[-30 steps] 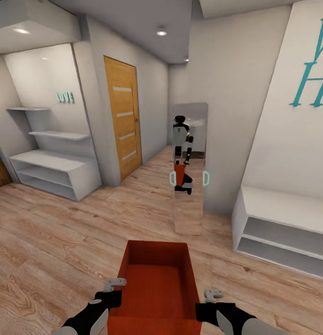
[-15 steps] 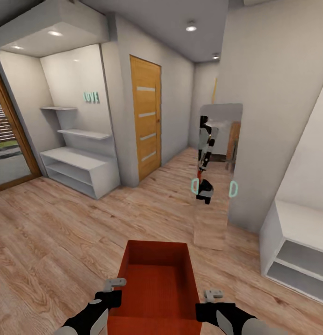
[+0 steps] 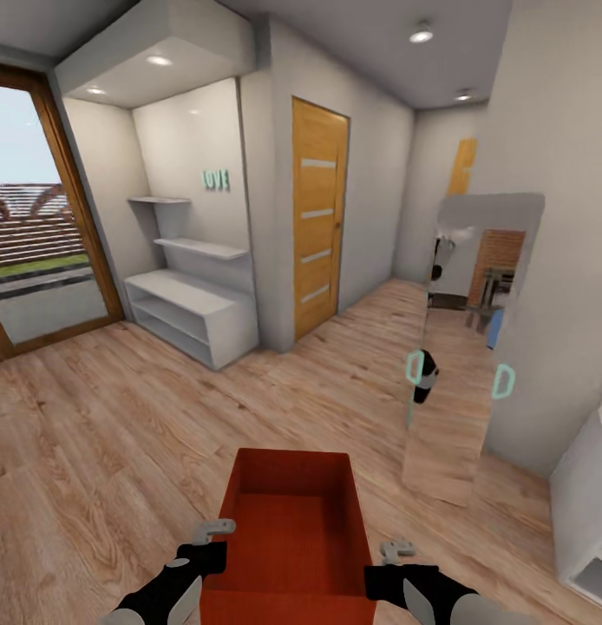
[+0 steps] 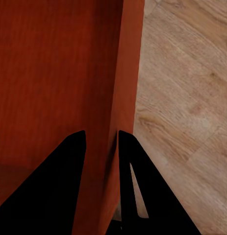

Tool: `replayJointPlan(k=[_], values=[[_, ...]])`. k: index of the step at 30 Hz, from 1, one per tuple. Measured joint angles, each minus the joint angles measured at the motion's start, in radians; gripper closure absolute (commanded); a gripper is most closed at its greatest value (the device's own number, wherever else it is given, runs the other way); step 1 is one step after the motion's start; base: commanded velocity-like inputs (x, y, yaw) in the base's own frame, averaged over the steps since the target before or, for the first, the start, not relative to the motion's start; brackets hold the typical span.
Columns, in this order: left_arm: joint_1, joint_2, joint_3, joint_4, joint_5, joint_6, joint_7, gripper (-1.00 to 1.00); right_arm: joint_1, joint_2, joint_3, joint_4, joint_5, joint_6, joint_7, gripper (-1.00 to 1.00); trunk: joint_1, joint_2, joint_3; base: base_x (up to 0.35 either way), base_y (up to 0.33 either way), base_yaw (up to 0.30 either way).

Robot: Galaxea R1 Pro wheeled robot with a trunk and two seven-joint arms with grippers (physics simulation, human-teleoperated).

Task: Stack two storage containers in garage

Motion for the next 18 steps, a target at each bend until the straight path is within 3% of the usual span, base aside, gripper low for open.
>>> replayJointPlan(k=[5,18], values=[[0.000,-0.001,0.000,0.000,0.000,0.000,0.001,1.00,0.000,-0.001,0.000,0.000,0.000,0.000,0.001,1.00,0.000,0.000,-0.001,0.327,0.140,0.146],[0.000,-0.001,0.000,0.000,0.000,0.000,0.001,1.00,0.000,-0.001,0.000,0.000,0.000,0.001,0.001,1.00,0.000,0.000,-0.002,0.322,0.166,0.011]])
